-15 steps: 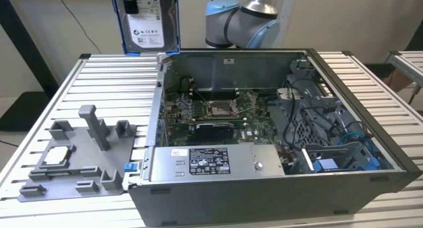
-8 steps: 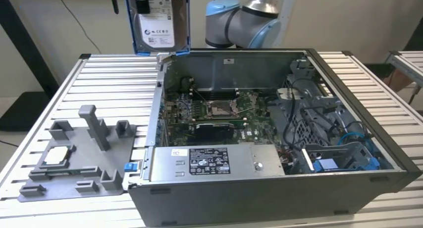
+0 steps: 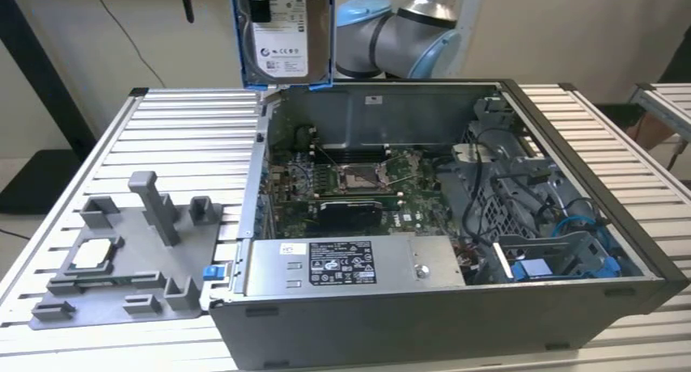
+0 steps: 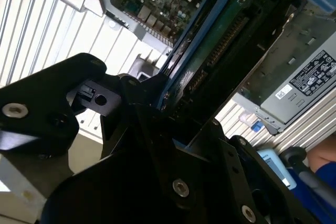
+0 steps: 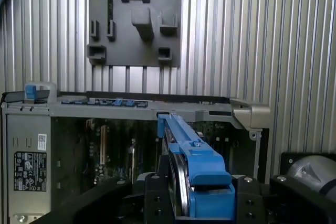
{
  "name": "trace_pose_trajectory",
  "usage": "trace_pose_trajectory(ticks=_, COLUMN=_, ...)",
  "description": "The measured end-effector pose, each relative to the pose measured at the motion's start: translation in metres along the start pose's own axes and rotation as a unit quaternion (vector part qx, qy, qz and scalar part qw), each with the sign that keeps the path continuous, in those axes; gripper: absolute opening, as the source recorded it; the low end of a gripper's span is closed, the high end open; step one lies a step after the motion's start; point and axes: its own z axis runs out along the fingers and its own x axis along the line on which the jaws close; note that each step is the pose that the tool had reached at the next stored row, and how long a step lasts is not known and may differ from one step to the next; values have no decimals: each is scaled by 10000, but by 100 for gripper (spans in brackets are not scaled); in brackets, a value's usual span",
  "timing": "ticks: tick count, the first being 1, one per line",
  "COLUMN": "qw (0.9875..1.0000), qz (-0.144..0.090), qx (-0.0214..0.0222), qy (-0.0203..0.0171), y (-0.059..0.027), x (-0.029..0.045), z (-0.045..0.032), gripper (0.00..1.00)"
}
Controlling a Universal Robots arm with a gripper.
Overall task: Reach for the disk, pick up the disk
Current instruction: 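Pick up the disk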
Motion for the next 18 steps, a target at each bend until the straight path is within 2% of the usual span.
trace_pose_trajectory(ticks=18, qw=10000, qz=0, qx=0, qy=0, y=-512, x=8, z=-1, gripper=0)
